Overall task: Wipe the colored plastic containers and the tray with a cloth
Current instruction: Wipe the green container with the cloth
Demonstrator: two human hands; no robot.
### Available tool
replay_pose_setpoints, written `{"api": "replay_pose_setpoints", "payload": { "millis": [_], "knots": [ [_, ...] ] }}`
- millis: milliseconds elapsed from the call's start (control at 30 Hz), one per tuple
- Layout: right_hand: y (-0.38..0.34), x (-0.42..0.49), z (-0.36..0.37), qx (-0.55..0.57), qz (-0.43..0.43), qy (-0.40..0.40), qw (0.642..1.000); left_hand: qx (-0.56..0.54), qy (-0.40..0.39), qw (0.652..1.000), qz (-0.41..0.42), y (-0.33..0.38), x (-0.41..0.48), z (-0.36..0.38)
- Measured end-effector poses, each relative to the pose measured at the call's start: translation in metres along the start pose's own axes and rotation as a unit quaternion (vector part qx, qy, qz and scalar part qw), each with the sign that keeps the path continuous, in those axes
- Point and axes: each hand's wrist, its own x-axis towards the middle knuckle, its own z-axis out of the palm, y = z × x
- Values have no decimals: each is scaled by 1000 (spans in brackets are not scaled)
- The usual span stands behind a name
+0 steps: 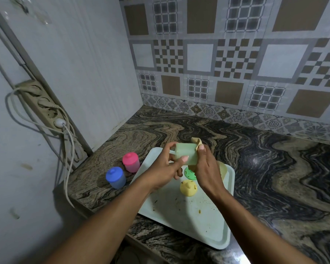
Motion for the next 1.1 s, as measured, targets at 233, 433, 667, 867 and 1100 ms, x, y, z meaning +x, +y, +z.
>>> {"api": "replay_pose_setpoints", "payload": {
  "millis": [233, 433, 667, 867, 1100],
  "knots": [
    [-2, 3, 6, 33, 54, -20, 998, 4, 46, 999, 11, 8, -6, -5],
    [-7, 6, 8, 24, 53, -10, 998, 41, 13, 997, 57, 9, -9, -13],
    [-2, 6, 25, 14, 68, -23, 997, 23, 103, 994, 22, 6, -12, -19],
    [-2, 16, 43, 10, 130, -48, 990, 237, 26, 957, 168, -1, -13, -48],
    [-16, 28, 76, -21, 104, -52, 993, -3, 99, 995, 20, -13, 7, -81]
  ]
}}
